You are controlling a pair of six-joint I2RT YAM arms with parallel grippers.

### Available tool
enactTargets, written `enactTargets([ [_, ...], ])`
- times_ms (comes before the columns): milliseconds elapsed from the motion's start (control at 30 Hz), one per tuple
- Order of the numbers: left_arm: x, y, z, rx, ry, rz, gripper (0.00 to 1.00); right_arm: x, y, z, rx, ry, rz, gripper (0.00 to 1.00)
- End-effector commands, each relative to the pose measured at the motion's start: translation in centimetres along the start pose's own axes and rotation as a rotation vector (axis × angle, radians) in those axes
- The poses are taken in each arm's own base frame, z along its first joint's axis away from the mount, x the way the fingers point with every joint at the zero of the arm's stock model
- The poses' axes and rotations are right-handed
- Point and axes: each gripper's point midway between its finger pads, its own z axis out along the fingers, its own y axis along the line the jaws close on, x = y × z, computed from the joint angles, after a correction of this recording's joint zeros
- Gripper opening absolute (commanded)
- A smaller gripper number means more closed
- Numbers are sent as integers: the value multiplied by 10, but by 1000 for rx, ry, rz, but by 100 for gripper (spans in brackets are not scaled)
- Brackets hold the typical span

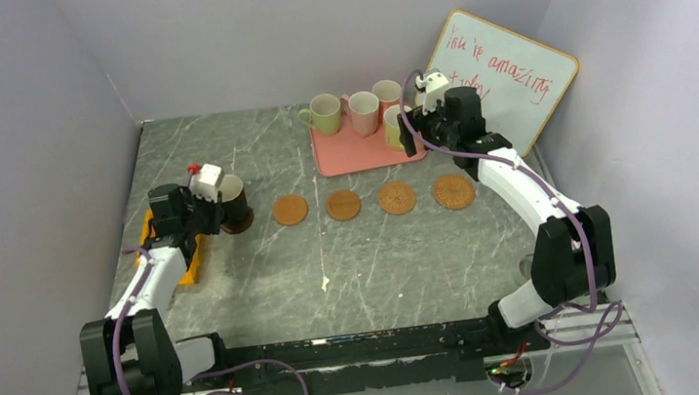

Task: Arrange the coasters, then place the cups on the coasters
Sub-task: Place the cup on the coaster.

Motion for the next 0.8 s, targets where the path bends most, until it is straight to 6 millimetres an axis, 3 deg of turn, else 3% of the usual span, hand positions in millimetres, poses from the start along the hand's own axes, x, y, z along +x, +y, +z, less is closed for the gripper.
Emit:
enactTargets([
  [0, -39, 9, -7, -16, -114, 43, 31, -21, -1, -9, -3, -70, -5, 100],
  [633, -43, 10, -13, -15, -115, 62, 31, -16, 2, -6, -14, -58, 0, 100],
  [767, -35, 6, -11, 9, -80, 59, 30, -16, 3, -5, -16, -56, 0, 100],
])
